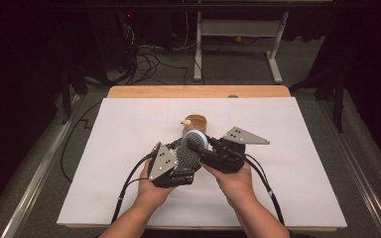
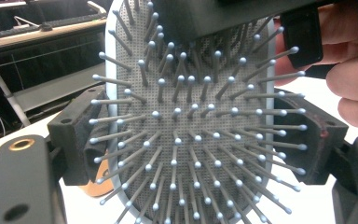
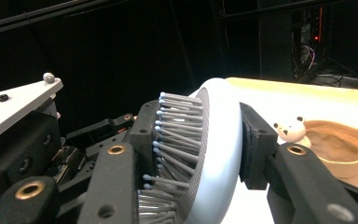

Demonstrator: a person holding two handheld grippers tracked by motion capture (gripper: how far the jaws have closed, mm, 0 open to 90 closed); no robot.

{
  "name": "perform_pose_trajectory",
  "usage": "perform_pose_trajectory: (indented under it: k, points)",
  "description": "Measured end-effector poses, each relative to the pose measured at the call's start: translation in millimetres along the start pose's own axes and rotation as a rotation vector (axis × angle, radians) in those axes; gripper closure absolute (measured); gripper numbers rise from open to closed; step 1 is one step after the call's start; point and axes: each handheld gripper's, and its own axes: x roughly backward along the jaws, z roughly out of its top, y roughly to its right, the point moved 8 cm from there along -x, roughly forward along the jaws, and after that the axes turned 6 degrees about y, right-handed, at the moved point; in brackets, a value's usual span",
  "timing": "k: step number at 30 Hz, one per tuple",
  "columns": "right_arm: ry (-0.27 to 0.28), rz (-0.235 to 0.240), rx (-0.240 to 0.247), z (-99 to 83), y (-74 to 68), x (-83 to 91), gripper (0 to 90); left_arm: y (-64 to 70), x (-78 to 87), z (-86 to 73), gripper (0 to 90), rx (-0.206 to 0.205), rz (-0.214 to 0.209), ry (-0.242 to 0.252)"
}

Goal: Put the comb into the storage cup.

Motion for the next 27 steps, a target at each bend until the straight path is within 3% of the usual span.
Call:
perform_pose_trajectory:
  k: [27]
  points:
    - [0.004, 0.000, -0.016, -0.5, 1.0, -0.7, 60.1, -0.8, -0.4, -1.1, 20.3, -0.004, -0.001, 0.007]
